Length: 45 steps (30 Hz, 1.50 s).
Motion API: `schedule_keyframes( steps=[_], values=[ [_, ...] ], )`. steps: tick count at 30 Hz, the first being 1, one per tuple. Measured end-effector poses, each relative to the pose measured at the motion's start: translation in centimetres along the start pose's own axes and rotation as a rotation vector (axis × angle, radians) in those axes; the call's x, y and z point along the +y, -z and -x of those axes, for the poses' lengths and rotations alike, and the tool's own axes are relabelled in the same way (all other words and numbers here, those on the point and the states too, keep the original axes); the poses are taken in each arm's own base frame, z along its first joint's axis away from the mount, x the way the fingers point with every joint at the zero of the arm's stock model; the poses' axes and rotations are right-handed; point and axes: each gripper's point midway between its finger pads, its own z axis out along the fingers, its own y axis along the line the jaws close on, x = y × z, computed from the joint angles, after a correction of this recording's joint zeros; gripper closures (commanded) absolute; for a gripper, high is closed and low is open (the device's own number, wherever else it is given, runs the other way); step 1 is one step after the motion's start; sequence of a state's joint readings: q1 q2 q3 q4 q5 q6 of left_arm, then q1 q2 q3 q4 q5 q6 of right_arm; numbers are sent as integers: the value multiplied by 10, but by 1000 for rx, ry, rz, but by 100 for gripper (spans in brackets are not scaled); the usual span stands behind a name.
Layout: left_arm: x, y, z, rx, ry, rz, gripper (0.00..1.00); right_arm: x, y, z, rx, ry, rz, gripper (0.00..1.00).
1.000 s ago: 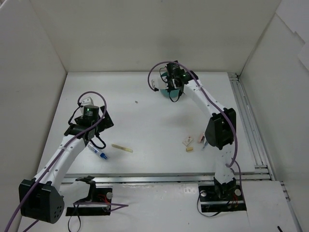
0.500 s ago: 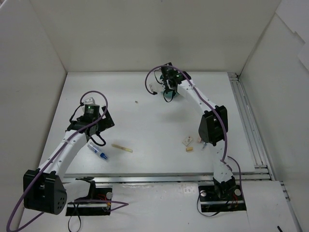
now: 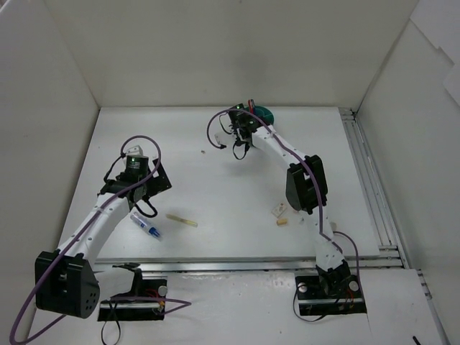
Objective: Sort the stationery into containers
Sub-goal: Place the pen in the storage box, then pick up the pen from the center of the board.
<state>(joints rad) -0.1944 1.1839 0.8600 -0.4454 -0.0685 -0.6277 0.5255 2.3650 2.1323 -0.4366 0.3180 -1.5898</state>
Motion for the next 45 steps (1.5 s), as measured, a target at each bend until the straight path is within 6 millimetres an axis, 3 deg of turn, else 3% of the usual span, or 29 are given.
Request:
schedule_keyframes(
  steps=[1,4,8,10,13,14,16,17,18,22,24,28,31,35,40,45],
  values=[
    [0,0,-1,3,-1,-1,0,-2,0,1,0,0,-7,58],
    [0,0,-4,16,-2,-7,0,-9,2,7,0,-2,-37,56],
    [0,0,-9,33,-2,-9,0,-15,6,11,11,-12,-64,42],
    [1,-1,-12,44,4,-9,0,-18,10,13,14,-29,-78,40],
    [3,-2,-22,72,21,-5,0,-23,22,15,3,-74,-100,39],
    [4,-3,-25,80,30,-2,0,-25,30,15,-7,-94,-110,33],
    [5,-4,-33,97,41,4,0,-30,51,15,-36,-141,-135,24],
    [5,-5,-37,106,48,8,0,-31,66,15,-60,-172,-149,9],
    [5,-5,-42,115,55,11,0,-34,81,14,-86,-212,-166,3],
    [1,-6,-58,148,64,19,0,-42,153,4,-229,-447,-297,2],
    [-3,-7,-66,161,59,25,0,-45,190,-6,-326,-651,-437,2],
    [-10,-12,-81,196,52,42,0,-21,236,-29,-496,-1077,-620,2],
    [-10,-16,-89,216,67,70,0,3,239,-28,-591,-1279,-609,2],
    [-9,-21,-100,242,105,110,2,36,220,-17,-605,-1549,-502,2],
    [-14,-28,-119,289,151,143,20,69,215,-19,-568,-1763,-469,2],
    [-19,-35,-128,319,165,178,38,80,227,-29,-538,-1859,-523,2]
  ],
)
